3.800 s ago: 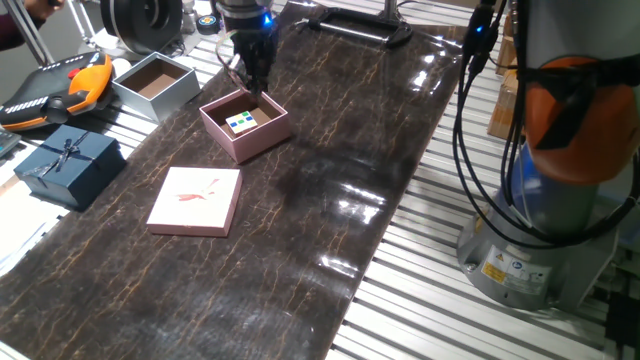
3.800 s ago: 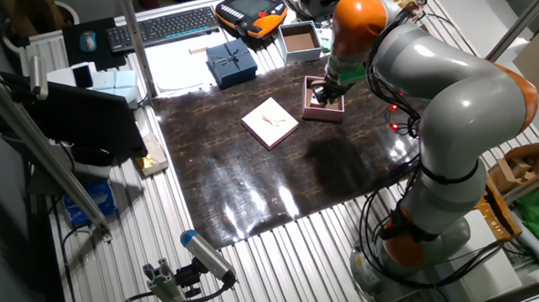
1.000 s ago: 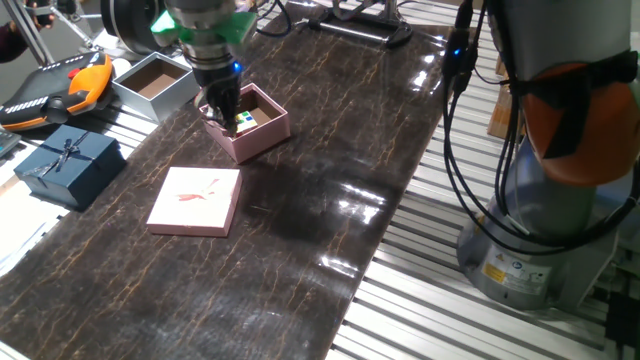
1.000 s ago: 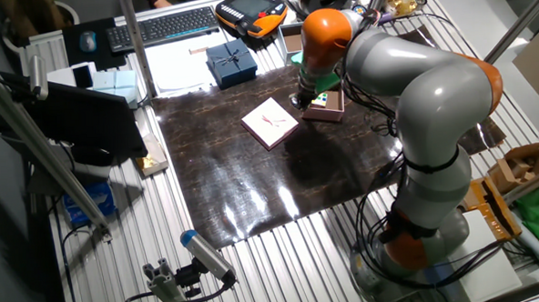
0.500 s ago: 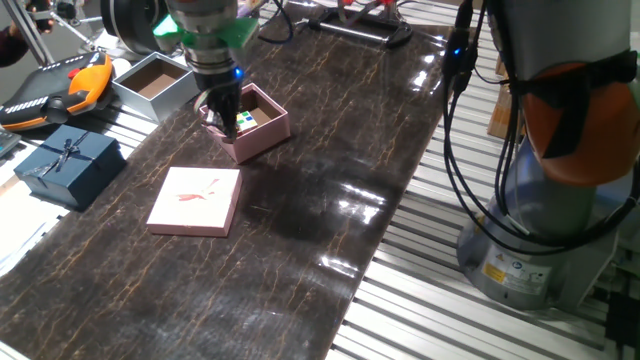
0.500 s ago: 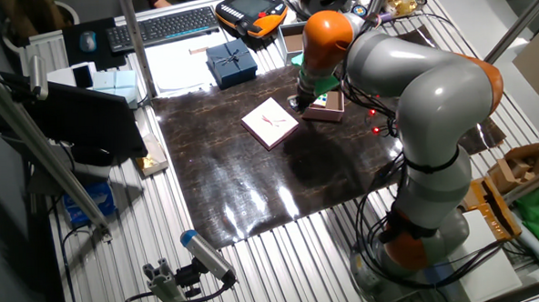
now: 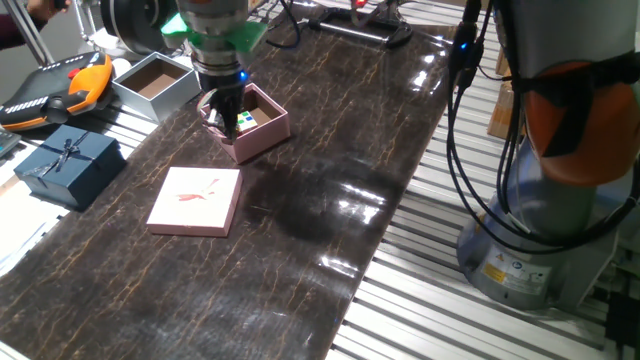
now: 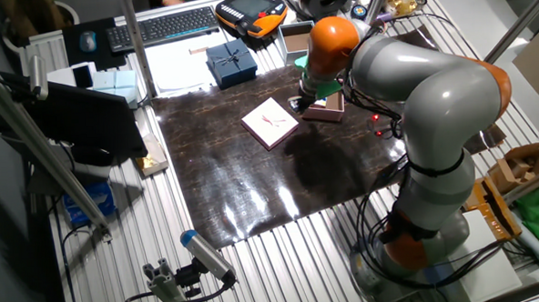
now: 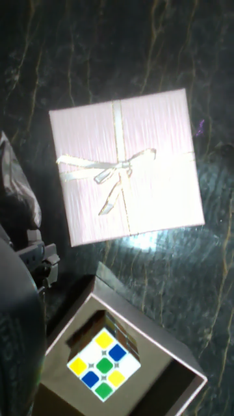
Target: Cover the box
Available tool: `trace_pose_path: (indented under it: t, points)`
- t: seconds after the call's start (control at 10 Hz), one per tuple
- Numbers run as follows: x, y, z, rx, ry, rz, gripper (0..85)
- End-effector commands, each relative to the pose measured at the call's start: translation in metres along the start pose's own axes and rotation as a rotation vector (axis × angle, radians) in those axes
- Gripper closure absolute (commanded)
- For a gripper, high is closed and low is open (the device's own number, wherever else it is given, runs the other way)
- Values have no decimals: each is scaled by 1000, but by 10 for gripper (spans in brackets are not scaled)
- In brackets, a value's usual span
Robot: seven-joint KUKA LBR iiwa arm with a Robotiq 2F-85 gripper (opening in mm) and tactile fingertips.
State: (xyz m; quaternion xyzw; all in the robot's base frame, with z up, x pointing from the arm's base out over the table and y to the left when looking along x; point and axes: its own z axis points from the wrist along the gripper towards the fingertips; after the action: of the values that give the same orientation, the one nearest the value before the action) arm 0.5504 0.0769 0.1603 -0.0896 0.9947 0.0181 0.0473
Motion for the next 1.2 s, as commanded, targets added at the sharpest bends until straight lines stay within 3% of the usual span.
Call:
trace_pose_path:
  t: [0.0, 0.3, 0.7, 1.0, 1.1]
  points:
    - [0, 0, 0, 0, 11, 3, 843]
    - [0, 0, 0, 49, 10, 29, 843]
    - [-5, 7, 2, 29, 1, 73, 843]
    - [-11, 27, 20, 40, -26, 29, 843]
    - [-13, 34, 30, 21, -34, 20, 843]
